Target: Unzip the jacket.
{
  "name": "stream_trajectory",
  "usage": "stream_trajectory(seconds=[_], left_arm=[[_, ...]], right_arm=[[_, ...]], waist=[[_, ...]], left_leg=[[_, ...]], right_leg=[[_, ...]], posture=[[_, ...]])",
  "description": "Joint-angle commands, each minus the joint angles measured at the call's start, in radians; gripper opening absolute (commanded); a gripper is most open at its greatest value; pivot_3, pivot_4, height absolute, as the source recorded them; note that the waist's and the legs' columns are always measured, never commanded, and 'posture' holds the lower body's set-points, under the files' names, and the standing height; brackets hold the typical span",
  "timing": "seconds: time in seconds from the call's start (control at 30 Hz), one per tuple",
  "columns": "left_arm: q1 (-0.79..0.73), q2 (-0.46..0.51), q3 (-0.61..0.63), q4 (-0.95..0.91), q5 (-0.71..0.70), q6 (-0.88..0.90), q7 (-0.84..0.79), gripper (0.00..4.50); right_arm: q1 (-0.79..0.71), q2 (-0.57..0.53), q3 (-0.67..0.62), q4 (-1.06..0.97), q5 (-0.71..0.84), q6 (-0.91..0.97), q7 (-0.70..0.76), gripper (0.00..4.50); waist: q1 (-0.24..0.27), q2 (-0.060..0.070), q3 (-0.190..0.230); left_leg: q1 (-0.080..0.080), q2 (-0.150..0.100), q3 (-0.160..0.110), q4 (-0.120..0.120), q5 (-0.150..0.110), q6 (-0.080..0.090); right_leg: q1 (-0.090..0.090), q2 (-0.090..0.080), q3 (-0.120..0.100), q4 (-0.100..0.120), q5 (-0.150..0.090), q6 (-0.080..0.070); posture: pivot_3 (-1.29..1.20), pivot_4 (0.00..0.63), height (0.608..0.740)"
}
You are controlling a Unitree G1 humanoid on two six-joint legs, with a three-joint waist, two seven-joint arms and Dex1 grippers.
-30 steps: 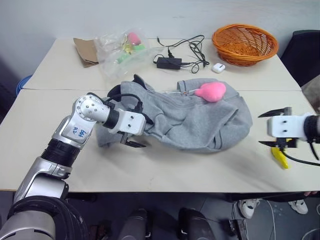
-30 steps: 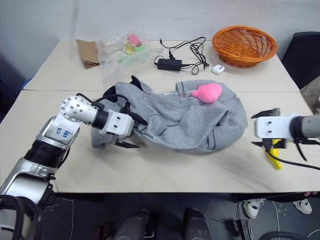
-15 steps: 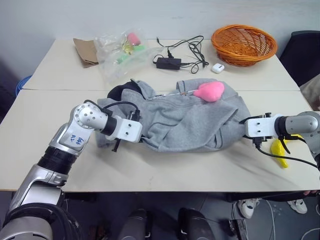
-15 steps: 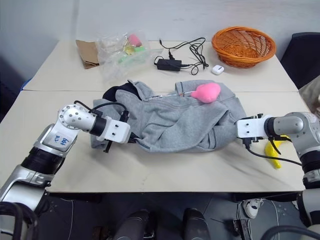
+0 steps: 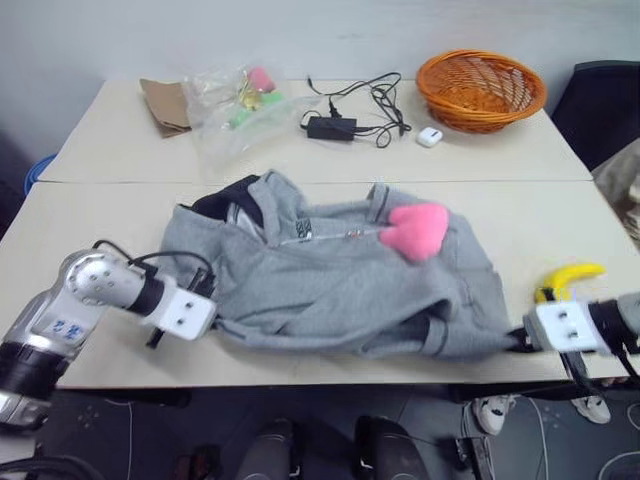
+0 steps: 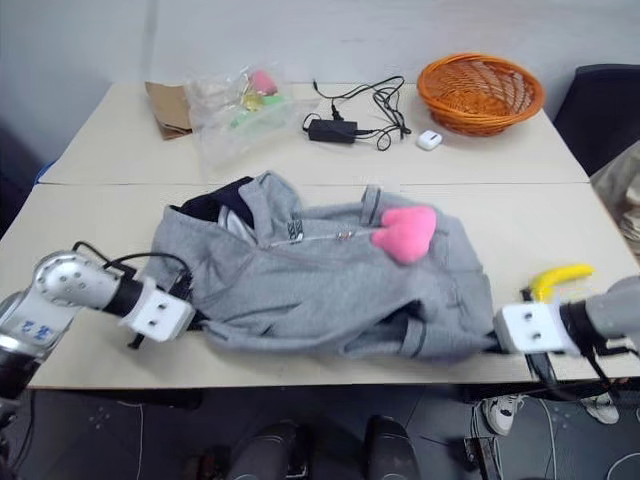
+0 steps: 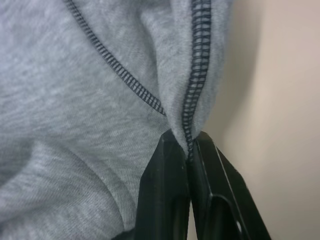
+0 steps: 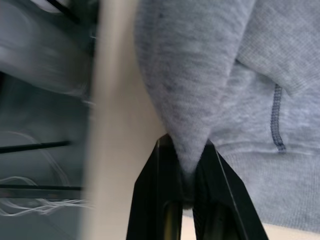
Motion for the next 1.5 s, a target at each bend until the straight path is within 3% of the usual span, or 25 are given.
stream_trajectory(seconds=[0.03,0.17,0.33,0.37,0.57,0.63,0.73,0.87,0.93,1.03,1.17,1.37,1.5], left_arm=[[0.116,0.044,0.014,-0.087,-0.039,0.006,-0.039,0.0],[0.167,0.034,0.008,-0.128,-0.006,0.006,-0.013,0.0],[0.209,0.015,0.009,-0.222,-0.047,0.143,-0.008,0.0],[0.218,0.013,0.014,-0.235,-0.057,0.166,-0.008,0.0],[0.254,0.019,0.046,-0.247,-0.073,0.212,-0.012,1.76],[0.26,0.034,0.074,-0.24,-0.126,0.246,-0.042,2.38],[0.216,0.095,0.15,-0.281,-0.321,0.455,-0.146,3.28],[-0.029,0.085,0.207,-0.258,-0.563,0.737,-0.19,4.48],[-0.283,-0.007,0.17,-0.143,-0.591,0.85,-0.167,4.48],[-0.572,-0.145,0.092,0.076,-0.506,0.894,-0.16,4.48],[-0.846,-0.338,-0.056,0.507,-0.245,0.622,-0.169,4.48],[-1.028,-0.567,-0.144,1.011,0.022,0.274,0.043,4.48],[-1.045,-0.618,-0.195,1.157,0.168,0.12,0.175,4.48]], right_arm=[[0.151,0.021,-0.112,-0.145,-0.008,0.06,-0.035,0.02],[0.226,0.077,-0.141,-0.24,-0.06,0.102,-0.128,0.02],[0.257,0.094,-0.168,-0.267,-0.112,0.129,-0.166,0.02],[0.268,0.09,-0.184,-0.276,-0.099,0.144,-0.154,0.32],[0.286,0.068,-0.282,-0.339,-0.021,0.237,-0.07,2.34],[0.243,0.051,-0.311,-0.358,0.039,0.295,-0.043,3.04],[0.093,0.002,-0.333,-0.335,0.17,0.381,-0.004,4.08],[-0.21,-0.034,-0.284,-0.24,0.455,0.571,0.034,4.1],[-0.484,0.024,-0.125,-0.104,0.405,0.641,-0.034,4.1],[-0.742,0.118,0.069,0.079,0.241,0.654,-0.09,4.1],[-0.934,0.238,0.261,0.346,0.017,0.608,-0.137,4.1],[-1.096,0.359,0.325,0.684,-0.098,0.56,-0.13,4.1],[-1.094,0.364,0.37,0.742,-0.165,0.529,-0.08,4.1]], waist=[[-0.002,0.001,0.0],[0.001,0.002,-0.001],[0.003,0.004,-0.002],[0.004,0.004,-0.002],[0.005,0.004,-0.002],[-0.001,0.005,-0.003],[-0.003,0.005,-0.002],[0.01,0.005,0.001],[0.018,0.005,0.001],[0.022,0.0,-0.002],[0.024,0.0,-0.002],[0.02,-0.001,-0.001],[0.015,-0.001,-0.001]], left_leg=[[0.002,0.0,0.0,0.0,-0.002,0.0],[0.004,0.0,0.0,0.0,-0.005,0.0],[0.004,0.0,0.001,0.0,-0.005,0.0],[0.004,0.0,0.001,0.0,-0.005,0.0],[0.004,0.0,0.001,0.0,-0.005,0.001],[0.005,0.0,0.001,0.0,-0.005,0.001],[0.005,0.001,0.001,0.001,-0.005,0.001],[0.002,0.001,-0.005,0.003,-0.004,0.0],[0.002,0.0,-0.007,0.004,-0.004,0.0],[0.0,-0.002,-0.007,0.004,-0.002,0.001],[-0.002,-0.006,0.0,0.005,0.001,0.005],[-0.024,-0.008,0.012,0.005,0.003,0.009],[-0.029,-0.008,0.014,0.005,0.003,0.01]], right_leg=[[0.002,0.0,0.0,-0.004,0.0,0.0],[0.003,-0.001,0.001,-0.006,0.0,0.0],[0.004,0.0,0.001,-0.007,0.0,0.0],[0.004,0.0,0.001,-0.006,0.0,0.0],[0.006,0.0,0.001,-0.008,0.0,0.0],[0.006,0.0,0.001,-0.008,0.0,0.0],[0.005,0.001,0.001,-0.007,0.0,0.0],[0.004,-0.001,-0.002,-0.007,-0.001,-0.001],[0.005,-0.002,-0.003,-0.007,-0.001,-0.001],[0.006,-0.001,-0.005,-0.007,0.001,0.0],[0.003,0.008,-0.01,-0.002,0.001,0.002],[-0.026,0.003,-0.014,0.004,0.003,0.005],[-0.03,-0.001,-0.025,0.005,0.003,0.005]], posture=[[0.0,0.15,0.74],[0.0,0.15,0.74],[0.0,0.15,0.74],[0.0,0.15,0.74],[0.0,0.15,0.74],[0.0,0.15,0.74],[0.0,0.15,0.74],[0.0,0.15,0.74],[0.0,0.15,0.74],[0.0,0.15,0.74],[0.0,0.15,0.74],[0.0,0.15,0.74],[0.0,0.15,0.74]])
